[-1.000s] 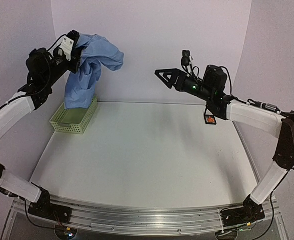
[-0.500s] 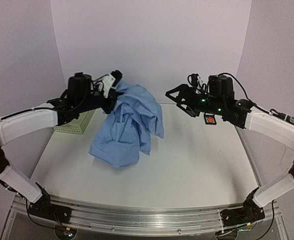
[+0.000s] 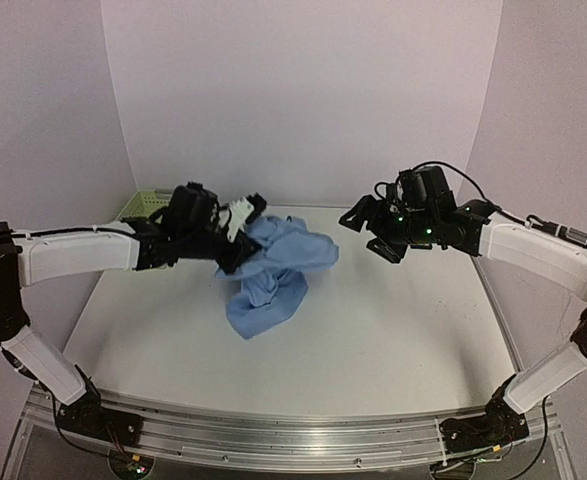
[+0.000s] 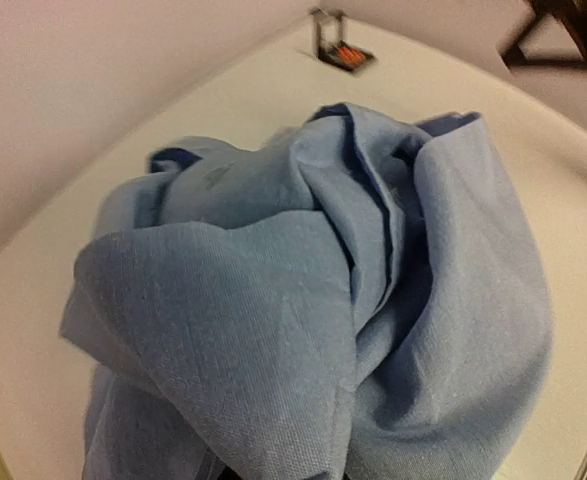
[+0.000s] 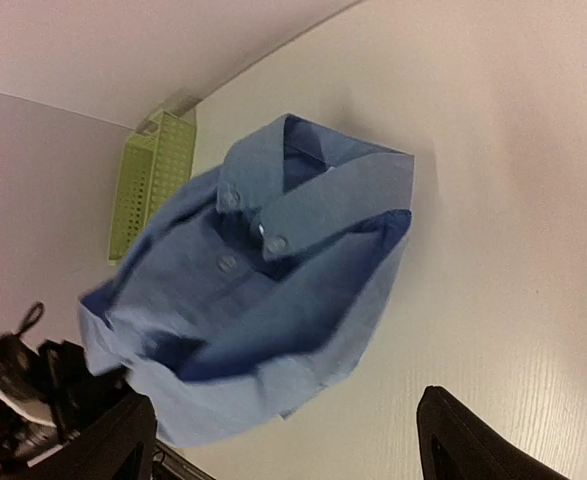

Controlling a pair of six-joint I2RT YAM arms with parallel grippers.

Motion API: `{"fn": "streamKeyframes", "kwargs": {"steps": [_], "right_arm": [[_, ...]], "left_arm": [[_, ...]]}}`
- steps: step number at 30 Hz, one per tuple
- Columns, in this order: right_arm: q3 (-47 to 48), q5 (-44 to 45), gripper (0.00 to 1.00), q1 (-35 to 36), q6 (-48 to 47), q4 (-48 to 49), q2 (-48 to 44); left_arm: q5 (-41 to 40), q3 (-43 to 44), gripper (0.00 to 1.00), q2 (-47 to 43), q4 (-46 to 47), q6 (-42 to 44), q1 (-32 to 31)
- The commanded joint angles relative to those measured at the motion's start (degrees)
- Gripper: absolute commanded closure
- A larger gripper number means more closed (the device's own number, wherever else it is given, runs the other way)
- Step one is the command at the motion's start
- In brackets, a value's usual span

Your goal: Pin the brooch onto the clothing

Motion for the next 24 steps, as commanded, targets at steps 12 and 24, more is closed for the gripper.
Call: {"fn": "streamKeyframes", "kwargs": {"steps": [12,24], "right_arm": [[-13.4,-2.7,0.17,-0.1,0.2,-1.6,0.0],[-9.6,-2.1,0.44,-0.1,-3.3,-0.9,14.3]], "left_arm": [[36.1,-4.9,0.0,-13.1,-22.5,15.4,3.9],[20.3,37.3,0.43,19.9,-33.1,1.4,8.4]]}}
